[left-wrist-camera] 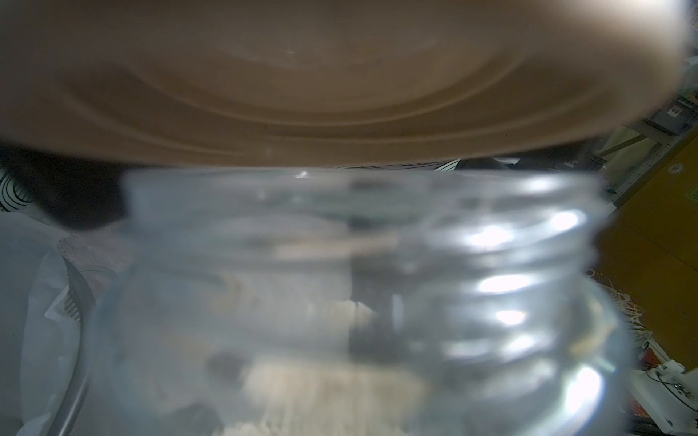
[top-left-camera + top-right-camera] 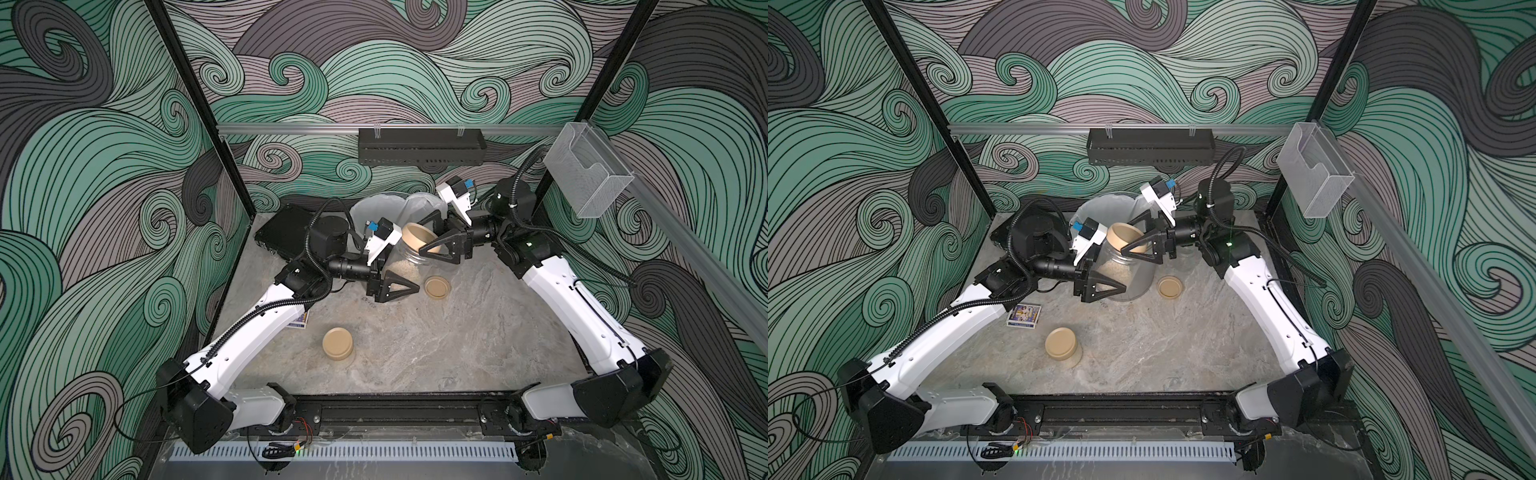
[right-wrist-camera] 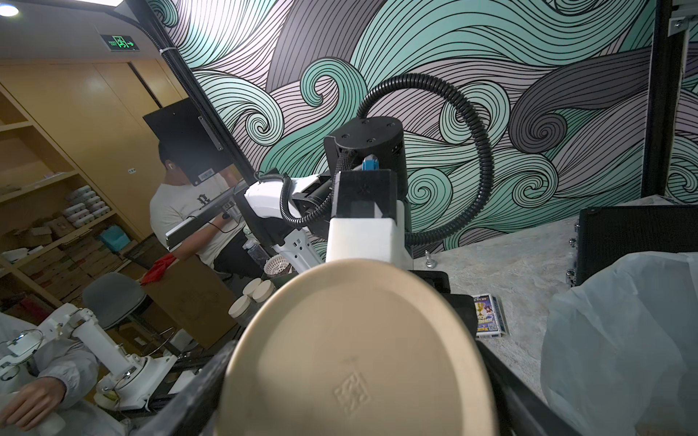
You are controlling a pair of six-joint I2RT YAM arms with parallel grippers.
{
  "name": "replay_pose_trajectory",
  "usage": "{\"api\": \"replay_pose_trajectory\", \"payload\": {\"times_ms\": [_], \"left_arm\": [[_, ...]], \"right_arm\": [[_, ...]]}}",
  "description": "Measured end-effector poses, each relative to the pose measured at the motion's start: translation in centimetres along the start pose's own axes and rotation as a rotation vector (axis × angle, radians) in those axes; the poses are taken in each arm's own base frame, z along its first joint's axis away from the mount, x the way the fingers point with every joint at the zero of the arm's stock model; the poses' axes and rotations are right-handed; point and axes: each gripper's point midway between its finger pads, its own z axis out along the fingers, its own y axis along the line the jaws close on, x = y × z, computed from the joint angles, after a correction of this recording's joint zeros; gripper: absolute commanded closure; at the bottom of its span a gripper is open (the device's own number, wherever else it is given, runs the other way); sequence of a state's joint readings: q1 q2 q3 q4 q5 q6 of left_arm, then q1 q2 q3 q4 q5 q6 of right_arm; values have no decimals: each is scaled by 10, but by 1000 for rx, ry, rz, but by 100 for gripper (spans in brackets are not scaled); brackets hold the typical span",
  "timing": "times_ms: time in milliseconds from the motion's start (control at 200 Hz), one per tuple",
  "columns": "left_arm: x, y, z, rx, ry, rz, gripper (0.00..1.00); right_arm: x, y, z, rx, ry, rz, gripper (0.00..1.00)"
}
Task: Empty moldy rice from jars
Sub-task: Unscrew the lid from the jar.
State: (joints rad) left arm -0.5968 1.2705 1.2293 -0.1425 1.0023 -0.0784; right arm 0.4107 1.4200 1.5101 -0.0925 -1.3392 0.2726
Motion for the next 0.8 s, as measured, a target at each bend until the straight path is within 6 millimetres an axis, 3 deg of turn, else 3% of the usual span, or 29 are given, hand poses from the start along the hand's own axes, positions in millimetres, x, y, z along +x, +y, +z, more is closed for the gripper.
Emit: {"api": "replay_pose_trajectory", "payload": {"times_ms": [395, 605, 801], "left_arm": [[4, -1, 2, -4, 13, -11, 90], [3, -1, 2, -16, 11, -4, 90], [2, 0, 1, -31, 10, 5, 90]], "right_arm": [[-9, -14, -9, 80, -32, -28, 23], [-16, -24, -25, 152, -56, -38, 23], [-20, -21, -41, 221, -69, -65, 22]]}}
